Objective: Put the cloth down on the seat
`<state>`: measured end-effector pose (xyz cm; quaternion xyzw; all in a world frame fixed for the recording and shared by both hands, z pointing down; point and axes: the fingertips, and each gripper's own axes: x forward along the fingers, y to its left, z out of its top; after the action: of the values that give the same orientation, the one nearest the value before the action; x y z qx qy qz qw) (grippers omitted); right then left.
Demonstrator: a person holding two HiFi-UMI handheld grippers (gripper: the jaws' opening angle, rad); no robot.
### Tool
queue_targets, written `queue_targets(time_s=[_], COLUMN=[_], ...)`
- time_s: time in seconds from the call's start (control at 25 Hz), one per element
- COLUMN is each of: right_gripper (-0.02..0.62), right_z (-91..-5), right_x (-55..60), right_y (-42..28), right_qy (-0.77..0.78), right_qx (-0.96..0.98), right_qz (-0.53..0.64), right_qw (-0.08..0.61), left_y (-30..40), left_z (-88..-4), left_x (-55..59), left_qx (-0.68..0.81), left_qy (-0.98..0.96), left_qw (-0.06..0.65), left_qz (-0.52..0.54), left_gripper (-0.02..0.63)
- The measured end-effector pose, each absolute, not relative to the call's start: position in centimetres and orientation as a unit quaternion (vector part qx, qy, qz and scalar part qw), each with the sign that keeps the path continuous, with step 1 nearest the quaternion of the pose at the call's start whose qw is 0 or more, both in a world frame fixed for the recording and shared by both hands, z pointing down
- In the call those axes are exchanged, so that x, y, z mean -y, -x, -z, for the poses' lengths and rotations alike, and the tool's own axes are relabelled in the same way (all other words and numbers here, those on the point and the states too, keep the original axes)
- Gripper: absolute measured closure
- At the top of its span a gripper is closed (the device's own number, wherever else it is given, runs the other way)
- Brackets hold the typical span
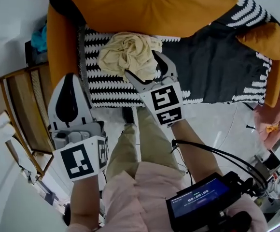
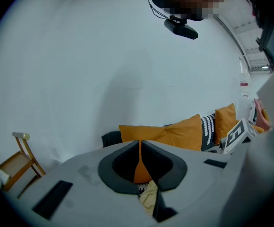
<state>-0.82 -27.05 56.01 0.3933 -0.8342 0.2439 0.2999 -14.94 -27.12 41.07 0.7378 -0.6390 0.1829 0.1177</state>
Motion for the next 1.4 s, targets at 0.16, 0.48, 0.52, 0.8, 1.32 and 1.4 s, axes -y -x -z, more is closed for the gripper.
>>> queue_targets(time_s=[0.16,0.48,0.52,0.8,1.32,1.4], right_gripper=[0.235,0.426,0.438,0.506,0.595,0.595], right_z=[-49.5,-33.0,-31.1,-20.4,-11.9,-11.2], right_x=[27.5,26.0,25.4,21.4,15.4,14.9], right_y=[1.6,3.0,3.2,4.1,3.6,3.4], right_qy=[-0.420,-0.439,-0.440,-0.452,-0.474,-0.478], right_qx=[0.847,0.884,0.886,0.891,0.878,0.876], right_qz=[-0.218,-0.121,-0.110,-0.020,0.060,0.067], right_qw=[0.242,0.106,0.095,0.032,-0.017,-0.019], left_y=[15.0,15.1,15.1,15.8,15.3,14.9], left_z=[-36.9,-27.2,-26.0,-18.6,-11.6,-10.9], left_x=[26.4,23.6,22.9,18.6,13.6,13.4], left_qx=[0.643,0.654,0.656,0.669,0.660,0.655], left_qy=[-0.744,-0.750,-0.749,-0.741,-0.747,-0.750], left_qw=[0.092,0.033,0.029,-0.023,-0.079,-0.087], left_qz=[-0.158,-0.095,-0.088,-0.050,-0.020,-0.016], left_gripper=[0.583,0.583,0.583,0.583,0.583,0.583])
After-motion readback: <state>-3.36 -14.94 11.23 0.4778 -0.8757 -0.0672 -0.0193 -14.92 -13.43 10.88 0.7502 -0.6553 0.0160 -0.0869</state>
